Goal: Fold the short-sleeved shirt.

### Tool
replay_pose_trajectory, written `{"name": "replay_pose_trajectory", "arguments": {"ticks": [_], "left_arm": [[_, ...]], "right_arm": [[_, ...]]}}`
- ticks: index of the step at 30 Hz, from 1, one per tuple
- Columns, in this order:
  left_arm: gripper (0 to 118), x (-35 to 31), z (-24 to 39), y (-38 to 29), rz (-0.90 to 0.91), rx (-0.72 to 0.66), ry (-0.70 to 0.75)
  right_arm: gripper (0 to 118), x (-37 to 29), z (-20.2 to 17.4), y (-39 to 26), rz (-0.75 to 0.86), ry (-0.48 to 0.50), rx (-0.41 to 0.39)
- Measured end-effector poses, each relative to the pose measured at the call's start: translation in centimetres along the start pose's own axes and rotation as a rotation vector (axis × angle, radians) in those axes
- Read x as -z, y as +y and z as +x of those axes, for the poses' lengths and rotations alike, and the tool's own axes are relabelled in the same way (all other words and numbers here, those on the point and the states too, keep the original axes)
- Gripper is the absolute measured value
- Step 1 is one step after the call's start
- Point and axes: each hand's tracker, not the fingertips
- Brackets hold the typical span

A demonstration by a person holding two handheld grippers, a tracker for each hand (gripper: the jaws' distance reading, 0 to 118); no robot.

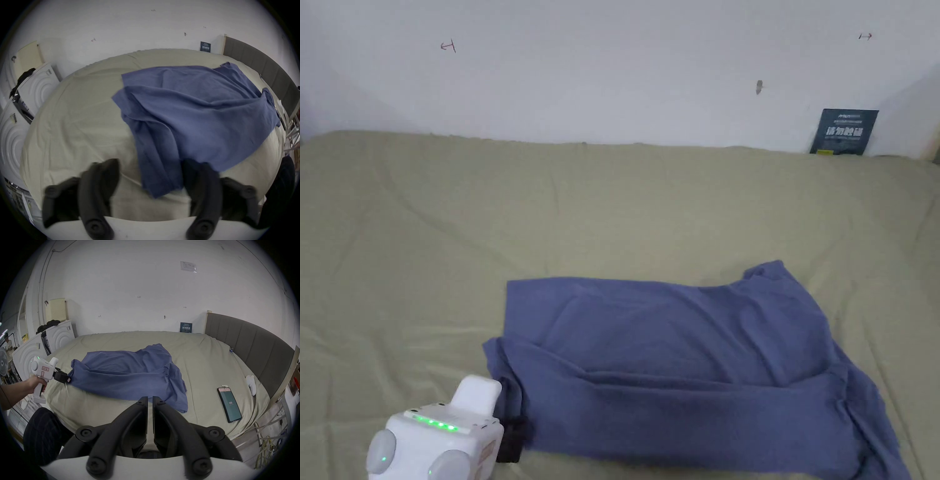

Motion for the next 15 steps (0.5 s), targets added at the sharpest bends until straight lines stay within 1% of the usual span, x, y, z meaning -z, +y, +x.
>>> {"name": "replay_pose_trajectory", "arguments": {"ticks": [1, 2, 3, 4, 5, 6, 8, 10, 12, 13, 14, 15], "left_arm": [[53, 0.0, 0.1, -0.1, -0.003, -0.027, -0.044], [50, 0.0, 0.2, -0.1, -0.008, -0.049, -0.044], [44, -0.4, 0.0, 0.0, -0.01, -0.065, -0.028], [24, -0.6, -0.3, 0.1, -0.022, -0.098, -0.059], [10, -0.8, -0.5, 0.2, -0.013, -0.134, -0.081], [9, -1.1, -0.5, 0.2, -0.004, -0.148, -0.092], [9, -1.5, -0.2, 0.4, -0.001, -0.11, -0.066], [9, -2.5, 0.0, 0.7, 0.016, -0.109, -0.07], [9, -4.2, 0.8, 1.4, 0.037, -0.121, -0.075], [9, -4.7, 0.8, 1.5, 0.053, -0.129, -0.078], [9, -5.1, 0.8, 1.7, 0.063, -0.133, -0.079], [9, -5.4, 0.7, 2.0, 0.064, -0.138, -0.081]], "right_arm": [[8, 0.2, 0.1, 0.0, -0.004, -0.003, 0.002], [8, 0.3, 0.3, 0.1, -0.007, -0.003, 0.01], [8, 0.5, 0.5, 0.2, -0.009, -0.001, 0.018], [8, 0.6, 0.6, 0.1, -0.01, -0.002, 0.023], [8, 0.8, 0.8, 0.3, -0.016, -0.003, 0.027], [8, 1.1, 1.0, 0.4, -0.023, -0.001, 0.026], [8, 2.0, 1.5, 0.7, -0.042, -0.01, 0.011], [8, 3.5, 2.5, 1.1, -0.074, -0.026, -0.001], [9, 5.9, 4.0, 1.4, -0.154, -0.034, 0.002], [24, 7.1, 4.8, 1.6, -0.184, -0.045, 0.004], [60, 8.4, 5.6, 1.6, -0.19, -0.043, 0.011], [102, 10.0, 6.4, 1.5, -0.233, -0.033, 0.013]]}}
